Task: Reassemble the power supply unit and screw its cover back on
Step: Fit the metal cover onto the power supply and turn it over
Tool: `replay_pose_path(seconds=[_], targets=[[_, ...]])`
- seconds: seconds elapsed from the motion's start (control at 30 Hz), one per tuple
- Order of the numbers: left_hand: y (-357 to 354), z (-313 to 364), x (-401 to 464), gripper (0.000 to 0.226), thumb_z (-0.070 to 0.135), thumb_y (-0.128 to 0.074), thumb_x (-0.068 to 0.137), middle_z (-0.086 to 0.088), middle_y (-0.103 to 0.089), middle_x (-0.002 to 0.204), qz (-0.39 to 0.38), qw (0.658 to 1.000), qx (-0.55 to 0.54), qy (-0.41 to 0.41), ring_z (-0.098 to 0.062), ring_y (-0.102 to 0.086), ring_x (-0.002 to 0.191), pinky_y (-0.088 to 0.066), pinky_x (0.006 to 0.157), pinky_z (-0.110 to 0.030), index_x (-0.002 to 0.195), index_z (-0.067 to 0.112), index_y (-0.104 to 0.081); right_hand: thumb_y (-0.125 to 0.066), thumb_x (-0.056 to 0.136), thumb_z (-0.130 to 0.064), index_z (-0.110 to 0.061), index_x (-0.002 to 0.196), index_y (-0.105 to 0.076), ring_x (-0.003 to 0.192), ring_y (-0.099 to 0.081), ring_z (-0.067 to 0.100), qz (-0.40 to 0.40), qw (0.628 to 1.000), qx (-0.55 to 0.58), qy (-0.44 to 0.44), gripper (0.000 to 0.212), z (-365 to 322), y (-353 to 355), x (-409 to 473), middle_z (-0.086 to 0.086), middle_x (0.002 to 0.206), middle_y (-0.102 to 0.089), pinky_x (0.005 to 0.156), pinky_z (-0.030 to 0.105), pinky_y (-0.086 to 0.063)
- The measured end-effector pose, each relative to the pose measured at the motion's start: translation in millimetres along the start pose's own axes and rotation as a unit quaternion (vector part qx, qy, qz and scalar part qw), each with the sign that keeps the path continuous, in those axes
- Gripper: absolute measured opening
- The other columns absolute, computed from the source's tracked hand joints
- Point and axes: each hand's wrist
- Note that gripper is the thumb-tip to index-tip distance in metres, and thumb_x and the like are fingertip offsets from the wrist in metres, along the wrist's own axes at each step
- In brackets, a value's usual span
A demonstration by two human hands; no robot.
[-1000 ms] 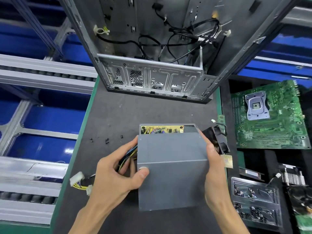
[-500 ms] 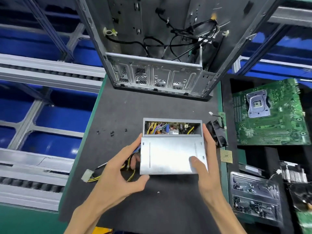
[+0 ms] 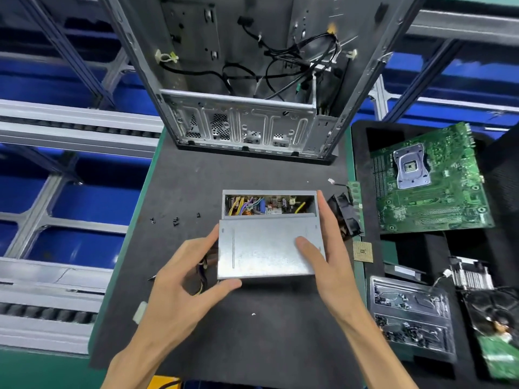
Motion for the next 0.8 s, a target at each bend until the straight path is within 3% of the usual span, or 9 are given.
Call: replay_pose_path(seconds=[0.17,0.33,0.4,0.5,0.57,0.67,0.8], targets=[[0,5,-1,0.08,0.031,-0.076,0.079,0.014,-0.061,0.124,-0.029,0.999,0.02,0.006,-0.01,-0.058,0.121,-0.045,0.098,-0.013,0.152,0.033,-0.042,-0.056,0.097,-0.019,-0.035,0.16,-0.022,0.144,-0.021,-0.02,-0.013,1.0,-0.001,-0.003,0.073,1,2,-3,-0.047,0.152,-0.029,0.103,-0.003,-0.024],[-6,9,-2,0.052,0.052,-0.051,0.101,0.02,-0.054,0.13,-0.021,0.998,-0.031,0.048,0.001,-0.053,0.121,-0.035,0.092,-0.001,0.152,0.048,-0.038,-0.059,0.091,-0.017,-0.04,0.157,-0.029,0.142,-0.026,-0.019,0.001,0.999,0.035,-0.021,0.076,3,1,-1,-0.045,0.15,-0.034,0.108,0.003,-0.029],[-14,11,3,0.044,0.05,-0.044,0.104,0.03,-0.052,0.129,0.016,0.996,-0.055,0.075,0.01,-0.05,0.123,-0.033,0.09,0.003,0.147,0.05,-0.04,-0.061,0.088,-0.02,-0.041,0.156,-0.03,0.143,-0.028,-0.017,0.007,0.998,0.051,-0.034,0.078,2,0,0,-0.044,0.151,-0.035,0.116,0.012,-0.03],[-24,14,8,0.045,0.046,-0.042,0.102,0.035,-0.049,0.131,0.023,0.995,-0.062,0.079,0.014,-0.046,0.125,-0.031,0.09,0.005,0.146,0.057,-0.038,-0.066,0.089,-0.033,-0.042,0.157,-0.033,0.145,-0.033,-0.008,0.013,0.995,0.074,-0.063,0.077,-2,-4,3,-0.036,0.154,-0.038,0.125,0.038,-0.027],[-26,13,8,0.044,0.048,-0.045,0.104,0.037,-0.049,0.135,0.025,0.994,-0.062,0.082,0.017,-0.044,0.126,-0.031,0.09,0.005,0.146,0.059,-0.038,-0.066,0.091,-0.037,-0.044,0.156,-0.034,0.143,-0.037,-0.008,0.014,0.995,0.065,-0.069,0.073,-3,-5,4,-0.034,0.153,-0.041,0.125,0.041,-0.027],[-23,12,16,0.05,0.054,-0.05,0.1,0.04,-0.054,0.131,0.055,0.99,-0.082,0.103,0.021,-0.047,0.122,-0.038,0.094,-0.003,0.149,0.048,-0.043,-0.069,0.088,-0.039,-0.042,0.155,-0.038,0.145,-0.038,-0.004,0.012,0.994,0.078,-0.073,0.074,-2,-2,4,-0.029,0.154,-0.043,0.125,0.044,-0.028],[-22,18,32,0.034,0.039,-0.056,0.103,0.024,-0.069,0.124,0.032,0.981,-0.142,0.132,0.004,-0.062,0.118,-0.046,0.098,-0.027,0.136,0.041,-0.062,-0.071,0.083,-0.043,-0.04,0.155,-0.04,0.148,-0.037,0.003,0.013,0.992,0.096,-0.076,0.078,-1,-2,3,-0.023,0.157,-0.043,0.125,0.047,-0.026]])
Point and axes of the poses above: each hand's wrist, its own x-axis towards the middle knuckle, its own y-axis out of the back of the hand, z = x × y
